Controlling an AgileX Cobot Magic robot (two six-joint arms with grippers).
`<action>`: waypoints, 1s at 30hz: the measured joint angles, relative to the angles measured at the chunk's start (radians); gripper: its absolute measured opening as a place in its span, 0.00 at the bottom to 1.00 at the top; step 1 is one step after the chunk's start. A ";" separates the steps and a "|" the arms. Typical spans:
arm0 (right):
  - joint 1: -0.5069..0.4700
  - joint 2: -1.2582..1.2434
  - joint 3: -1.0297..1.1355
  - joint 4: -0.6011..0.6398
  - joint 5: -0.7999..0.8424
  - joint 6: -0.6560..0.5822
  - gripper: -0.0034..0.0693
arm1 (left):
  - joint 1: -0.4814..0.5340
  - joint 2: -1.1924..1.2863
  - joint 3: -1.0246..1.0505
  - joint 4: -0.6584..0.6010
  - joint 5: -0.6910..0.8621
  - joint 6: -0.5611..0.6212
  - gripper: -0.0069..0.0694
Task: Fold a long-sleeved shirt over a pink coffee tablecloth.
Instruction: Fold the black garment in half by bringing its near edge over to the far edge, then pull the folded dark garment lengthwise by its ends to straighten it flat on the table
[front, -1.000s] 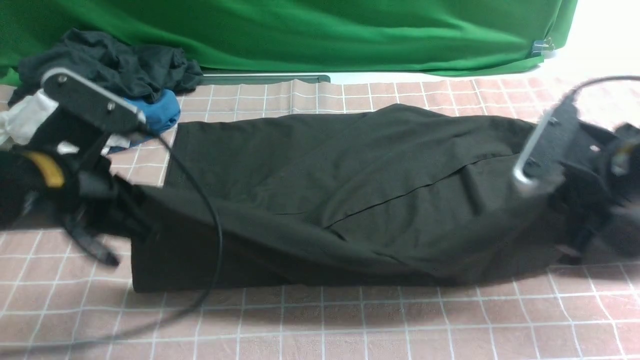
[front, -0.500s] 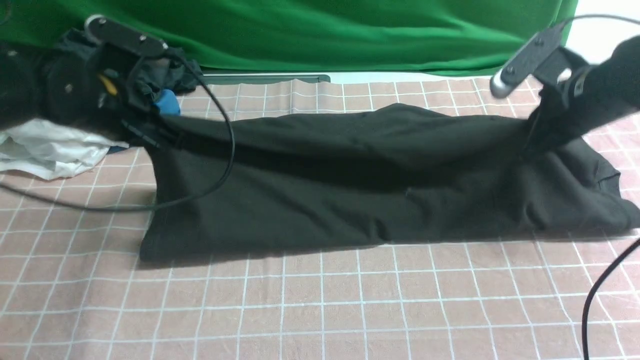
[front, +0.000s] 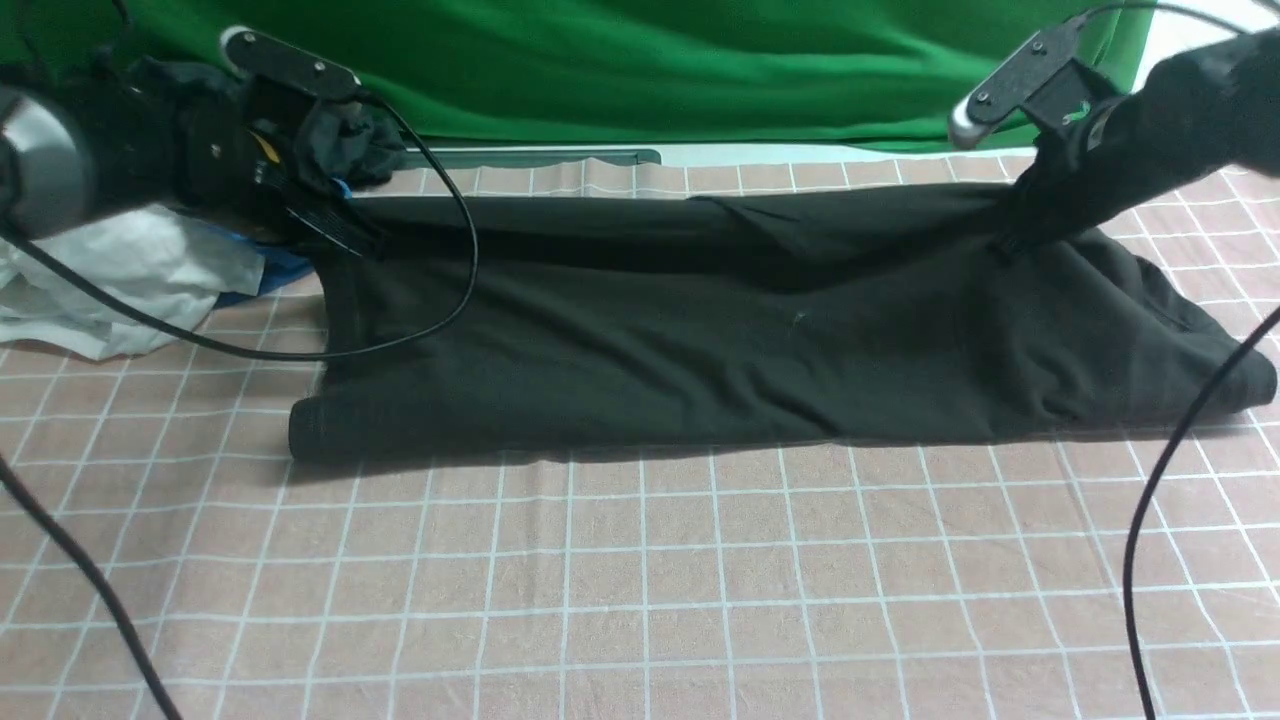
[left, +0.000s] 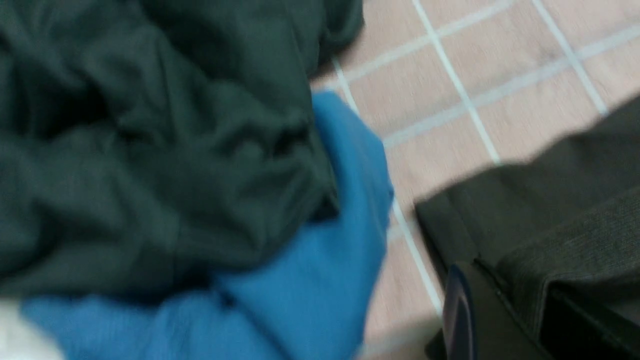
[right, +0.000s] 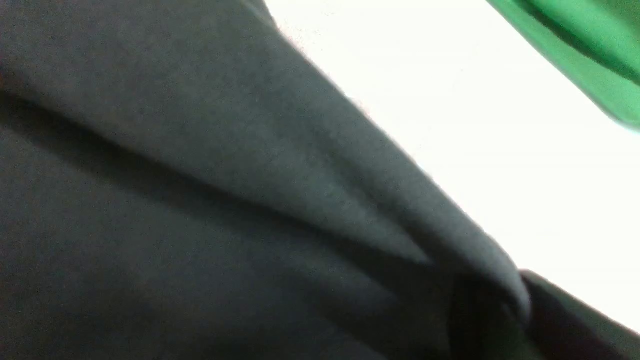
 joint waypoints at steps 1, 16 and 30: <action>0.000 0.002 0.000 0.000 -0.002 0.001 0.20 | 0.000 0.003 0.000 0.002 -0.012 0.000 0.15; 0.100 -0.129 -0.014 0.185 0.163 0.115 0.33 | 0.012 0.016 -0.006 -0.003 -0.066 0.001 0.65; 0.220 0.160 -0.131 0.413 0.174 0.023 0.08 | -0.222 -0.149 0.142 -0.360 0.173 0.223 0.11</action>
